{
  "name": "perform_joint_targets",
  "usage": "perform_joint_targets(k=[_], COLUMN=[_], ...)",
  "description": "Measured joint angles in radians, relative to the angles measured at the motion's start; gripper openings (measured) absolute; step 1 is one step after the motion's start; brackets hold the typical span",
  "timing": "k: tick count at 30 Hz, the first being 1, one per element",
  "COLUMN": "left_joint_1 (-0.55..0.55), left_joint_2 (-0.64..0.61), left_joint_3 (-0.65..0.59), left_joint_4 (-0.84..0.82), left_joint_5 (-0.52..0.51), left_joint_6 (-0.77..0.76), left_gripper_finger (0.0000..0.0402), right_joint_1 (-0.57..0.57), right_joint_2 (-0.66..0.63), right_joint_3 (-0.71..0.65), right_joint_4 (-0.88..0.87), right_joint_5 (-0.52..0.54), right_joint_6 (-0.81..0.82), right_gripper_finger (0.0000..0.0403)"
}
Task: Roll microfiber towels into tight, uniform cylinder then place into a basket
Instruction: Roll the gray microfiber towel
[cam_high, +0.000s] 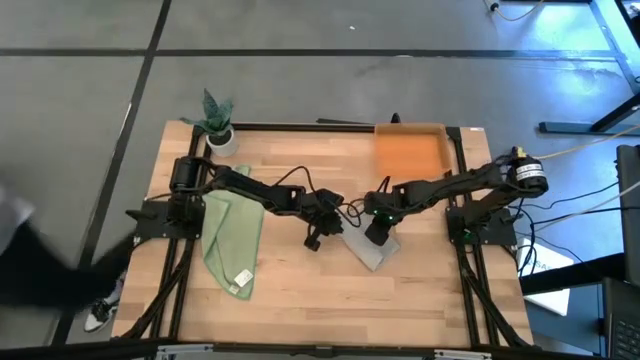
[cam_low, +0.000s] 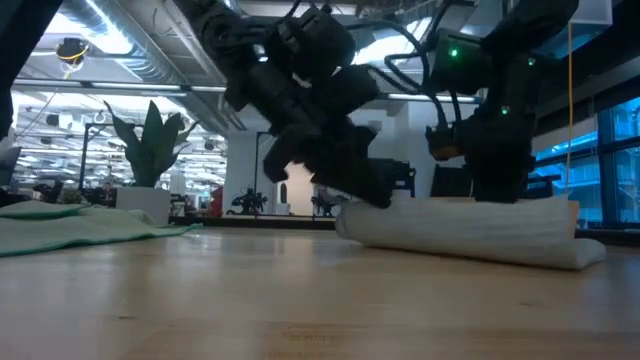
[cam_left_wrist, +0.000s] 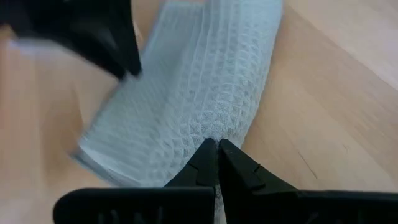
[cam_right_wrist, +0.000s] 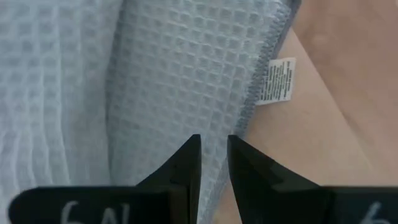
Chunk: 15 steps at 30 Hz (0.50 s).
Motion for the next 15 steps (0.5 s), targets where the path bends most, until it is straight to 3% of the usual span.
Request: perform_joint_targets(k=[6, 15], left_joint_1=[0.009, 0.041], left_joint_2=[0.009, 0.072], left_joint_3=[0.09, 0.147], left_joint_4=[-0.087, -0.095], left_joint_5=[0.0, 0.007], left_joint_6=[0.103, 0.094], left_gripper_finger=[0.0, 0.0], right_joint_1=[0.0, 0.0], right_joint_2=[0.044, 0.052], right_joint_3=[0.001, 0.001], right_joint_4=[0.013, 0.048], right_joint_5=[0.0, 0.004], right_joint_6=[-0.005, -0.004], right_gripper_finger=[0.0079, 0.0079])
